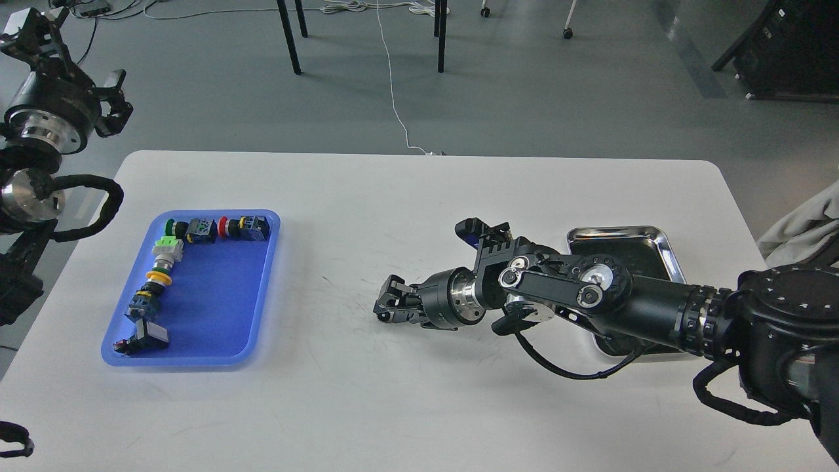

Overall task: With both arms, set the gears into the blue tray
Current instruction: 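Carry the black gear toward the table center and release it, then raise and withdraw the right gripper back over the metal tray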

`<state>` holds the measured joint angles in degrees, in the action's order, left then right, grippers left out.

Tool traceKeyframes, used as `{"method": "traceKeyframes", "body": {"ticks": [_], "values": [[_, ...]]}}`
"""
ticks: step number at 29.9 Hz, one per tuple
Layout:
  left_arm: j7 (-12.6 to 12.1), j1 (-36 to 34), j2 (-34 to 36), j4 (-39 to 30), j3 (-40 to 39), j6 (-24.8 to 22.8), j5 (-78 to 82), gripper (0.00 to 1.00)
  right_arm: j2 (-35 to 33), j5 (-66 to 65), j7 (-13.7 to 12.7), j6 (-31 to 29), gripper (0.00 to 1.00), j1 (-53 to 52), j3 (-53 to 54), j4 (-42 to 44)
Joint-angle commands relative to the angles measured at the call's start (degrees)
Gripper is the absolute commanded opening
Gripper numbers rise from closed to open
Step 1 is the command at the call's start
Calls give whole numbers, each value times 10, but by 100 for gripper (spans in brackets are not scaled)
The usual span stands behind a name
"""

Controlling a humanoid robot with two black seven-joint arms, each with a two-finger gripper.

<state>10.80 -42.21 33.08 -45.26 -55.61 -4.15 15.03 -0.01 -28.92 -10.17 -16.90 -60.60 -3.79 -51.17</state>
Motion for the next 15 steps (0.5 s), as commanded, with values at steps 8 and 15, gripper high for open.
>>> {"method": "traceKeyframes", "body": {"ticks": [8,15], "values": [[-1,0,6,0,0,6,1,98,0,3,6,0,95,-2,79,6],[-8,1,9,-4,1,17,1,98,0,10,6,-2,96,-8,249,19]]}}
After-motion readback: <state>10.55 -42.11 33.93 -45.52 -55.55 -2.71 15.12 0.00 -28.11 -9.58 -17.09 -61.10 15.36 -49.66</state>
